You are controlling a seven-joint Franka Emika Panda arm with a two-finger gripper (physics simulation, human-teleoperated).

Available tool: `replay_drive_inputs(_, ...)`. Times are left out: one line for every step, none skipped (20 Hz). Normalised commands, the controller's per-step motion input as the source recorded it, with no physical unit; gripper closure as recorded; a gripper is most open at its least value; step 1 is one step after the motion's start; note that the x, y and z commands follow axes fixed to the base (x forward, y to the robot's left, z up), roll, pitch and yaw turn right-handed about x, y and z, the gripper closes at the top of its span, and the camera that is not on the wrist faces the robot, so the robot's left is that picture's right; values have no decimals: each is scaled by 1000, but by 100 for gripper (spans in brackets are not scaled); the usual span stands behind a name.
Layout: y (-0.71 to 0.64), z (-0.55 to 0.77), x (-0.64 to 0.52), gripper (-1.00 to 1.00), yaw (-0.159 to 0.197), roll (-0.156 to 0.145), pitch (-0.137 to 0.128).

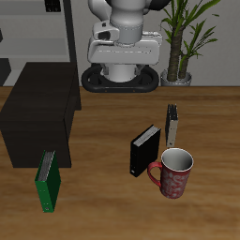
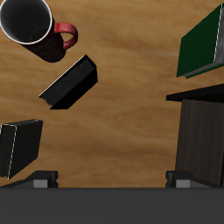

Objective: Place the green book flat on top of the shelf

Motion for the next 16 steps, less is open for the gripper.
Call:
replay_drive_inputs(-231, 68, 222, -100, -26, 37, 48)
replay_drive_inputs(-72, 131, 242, -100, 96, 175, -20)
replay_drive_inputs(-230, 139, 242, -100, 102, 71, -32)
replay_drive_inputs(-237, 132, 227, -100, 32, 83, 30)
replay_drive_inputs(-296, 210, 229, -100, 66, 22, -34)
replay_drive_inputs(-40, 1, 50, -100, 0, 0, 0)
replay_drive_inputs(-286, 204, 232, -100, 92, 25, -86)
replay_drive_inputs(-287, 128, 280, -100, 20, 34, 17)
replay_drive_inputs(-333, 134, 283, -100, 28, 57, -5)
replay_drive_inputs(-366, 133, 309, -100, -22, 1, 11)
replay_drive_inputs(-299, 95, 339, -100, 91, 47, -47)
replay_drive_inputs(-387, 53, 317, -100, -56, -34, 23)
replay_drive_inputs(17, 2, 49, -100, 0, 0, 0)
replay_drive_inputs(-258, 119, 228, -100, -28, 63, -7)
replay_drive_inputs(-582, 100, 437, -100, -16, -62, -38)
replay_drive_inputs(-453, 61, 358, -100, -30, -11, 16)
